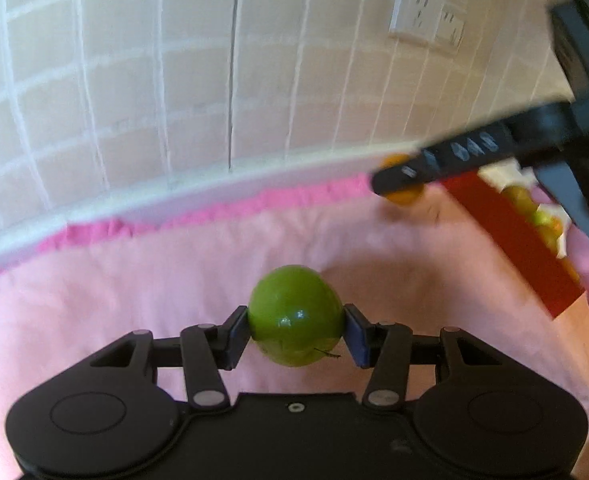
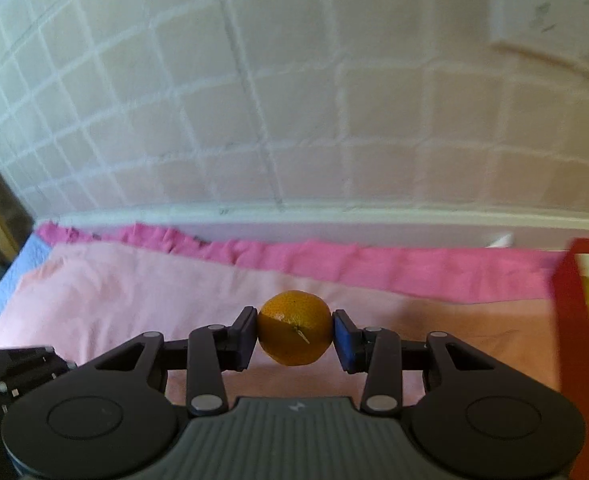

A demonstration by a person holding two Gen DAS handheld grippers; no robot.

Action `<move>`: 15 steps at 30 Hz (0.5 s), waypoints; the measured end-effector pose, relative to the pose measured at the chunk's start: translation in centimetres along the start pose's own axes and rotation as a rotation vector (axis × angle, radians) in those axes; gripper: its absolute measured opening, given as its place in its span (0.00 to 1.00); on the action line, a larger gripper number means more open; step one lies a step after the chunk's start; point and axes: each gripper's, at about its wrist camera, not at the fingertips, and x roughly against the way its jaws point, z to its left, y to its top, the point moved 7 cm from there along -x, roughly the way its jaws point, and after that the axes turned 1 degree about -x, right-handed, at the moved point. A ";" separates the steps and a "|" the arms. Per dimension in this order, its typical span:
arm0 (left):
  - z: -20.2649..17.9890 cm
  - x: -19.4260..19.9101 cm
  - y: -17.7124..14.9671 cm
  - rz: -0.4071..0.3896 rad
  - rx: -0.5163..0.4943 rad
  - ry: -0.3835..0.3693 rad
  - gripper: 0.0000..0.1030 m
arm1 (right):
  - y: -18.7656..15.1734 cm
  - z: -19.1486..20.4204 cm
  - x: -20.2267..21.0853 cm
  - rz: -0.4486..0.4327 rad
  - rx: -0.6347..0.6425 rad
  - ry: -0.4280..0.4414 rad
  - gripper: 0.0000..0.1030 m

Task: Organize fruits
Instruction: 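Carry green apple and tangerine over the red box and lower them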

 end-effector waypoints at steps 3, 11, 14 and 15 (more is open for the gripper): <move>-1.1 1.4 2.2 -0.052 -0.033 -0.002 0.58 | -0.3 -2.1 3.5 -0.045 -0.031 -0.040 0.41; -6.7 3.0 6.7 -0.138 -0.110 -0.092 0.58 | -4.4 -9.7 11.5 -0.115 -0.189 -0.184 0.41; -9.9 2.7 8.7 -0.169 -0.147 -0.142 0.58 | -6.0 -12.9 14.7 -0.143 -0.247 -0.247 0.41; -10.7 2.6 9.2 -0.178 -0.156 -0.155 0.58 | -6.5 -14.0 15.9 -0.156 -0.269 -0.269 0.41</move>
